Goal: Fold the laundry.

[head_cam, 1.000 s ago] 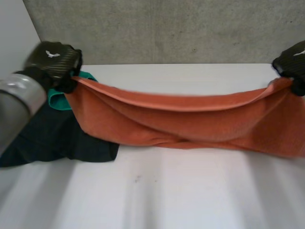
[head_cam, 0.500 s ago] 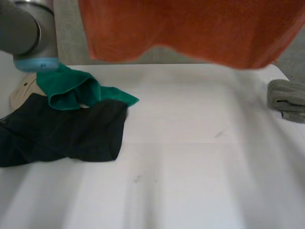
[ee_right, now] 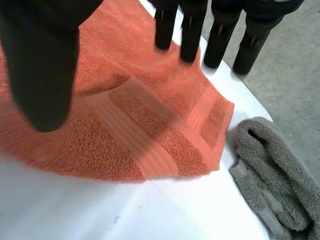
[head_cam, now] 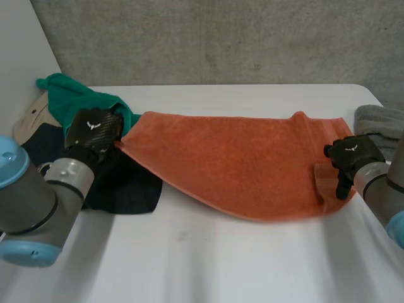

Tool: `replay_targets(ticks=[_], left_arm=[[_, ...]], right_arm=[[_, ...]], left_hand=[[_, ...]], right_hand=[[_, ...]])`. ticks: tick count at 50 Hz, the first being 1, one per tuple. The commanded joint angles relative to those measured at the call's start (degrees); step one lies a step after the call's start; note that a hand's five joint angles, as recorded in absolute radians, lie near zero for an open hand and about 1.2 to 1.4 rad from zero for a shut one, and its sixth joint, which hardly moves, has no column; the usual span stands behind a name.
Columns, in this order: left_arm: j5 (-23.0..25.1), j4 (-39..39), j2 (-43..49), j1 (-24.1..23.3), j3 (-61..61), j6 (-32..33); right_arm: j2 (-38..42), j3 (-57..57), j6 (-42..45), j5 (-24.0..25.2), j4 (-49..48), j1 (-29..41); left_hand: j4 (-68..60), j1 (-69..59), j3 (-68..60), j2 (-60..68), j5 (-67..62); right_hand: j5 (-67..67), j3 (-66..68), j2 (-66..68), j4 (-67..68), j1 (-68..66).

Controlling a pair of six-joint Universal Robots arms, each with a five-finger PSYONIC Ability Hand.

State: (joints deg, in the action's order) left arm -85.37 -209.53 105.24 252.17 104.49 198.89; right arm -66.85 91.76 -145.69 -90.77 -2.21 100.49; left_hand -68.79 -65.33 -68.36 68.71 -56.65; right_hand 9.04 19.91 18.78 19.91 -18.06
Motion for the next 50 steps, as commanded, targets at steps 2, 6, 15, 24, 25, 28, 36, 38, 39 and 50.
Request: replay_targets(ticks=[2, 6, 15, 24, 25, 28, 36, 38, 39, 50], left_arm=[[1.87, -0.09, -4.69, 0.61, 4.49, -0.08], [2.05, -0.01, -5.75, 0.61, 5.20, -0.09], [2.05, -0.09, -5.84, 0.52, 5.38, -0.09], [2.49, -0.18, -5.58, 0.78, 5.38, -0.26], [2.49, -0.18, -5.58, 0.78, 5.38, -0.26], [2.49, -0.27, -5.58, 0.78, 5.38, -0.26], [2.57, -0.27, -5.58, 0.96, 5.20, -0.26], [2.57, -0.27, -5.58, 0.96, 5.20, -0.26], [2.75, -0.27, -5.58, 1.04, 5.20, -0.26], [3.63, -0.27, -5.58, 1.66, 5.38, -0.35]], right_arm=[[-7.24, -3.51, 0.31, 2.87, 7.90, -3.80], [-7.33, -8.17, 1.11, 6.92, 15.55, -4.60], [-2.33, -16.09, 15.06, 14.65, 23.04, -7.15], [8.48, -21.80, 30.02, 21.34, 23.39, -6.98], [9.36, -22.41, 30.46, 21.34, 23.39, -7.06], [12.35, -24.52, 30.64, 21.34, 23.39, -7.06], [18.24, -26.81, 30.73, 20.99, 22.96, -7.06], [18.77, -26.81, 30.73, 21.16, 22.69, -6.98], [18.86, -26.90, 30.64, 21.25, 22.60, -6.98], [19.56, -25.06, 30.20, 20.99, 21.02, -7.06]], left_hand=[[-11.21, -14.67, -11.64, 11.29, -13.35], [-11.21, -14.67, -11.64, 11.29, -13.35], [-11.21, -14.67, -11.64, 11.29, -13.35], [-11.21, -14.67, -11.64, 11.29, -13.35], [-11.21, -14.67, -11.64, 11.29, -13.35], [-11.21, -14.67, -11.64, 11.29, -13.35], [-11.21, -14.67, -11.64, 11.29, -13.35], [-11.21, -14.67, -11.64, 11.29, -13.35], [-11.21, -14.67, -11.64, 11.29, -13.35], [-11.21, -14.67, -11.64, 11.29, -13.35]], right_hand=[[-9.04, -9.91, -8.78, -9.91, 8.06], [-8.79, -9.66, -8.53, -9.66, 7.82], [-1.40, -2.28, -1.14, -2.28, 0.43], [4.33, 3.46, 4.59, 3.46, -5.31], [4.33, 3.46, 4.59, 3.46, -5.31], [4.33, 3.46, 4.59, 3.46, -5.31], [7.35, 6.47, 7.60, 6.47, -8.32], [10.03, 9.16, 10.29, 9.16, -11.01], [11.05, 10.18, 11.31, 10.18, -12.03], [16.60, 15.73, 16.86, 15.73, -17.58]])
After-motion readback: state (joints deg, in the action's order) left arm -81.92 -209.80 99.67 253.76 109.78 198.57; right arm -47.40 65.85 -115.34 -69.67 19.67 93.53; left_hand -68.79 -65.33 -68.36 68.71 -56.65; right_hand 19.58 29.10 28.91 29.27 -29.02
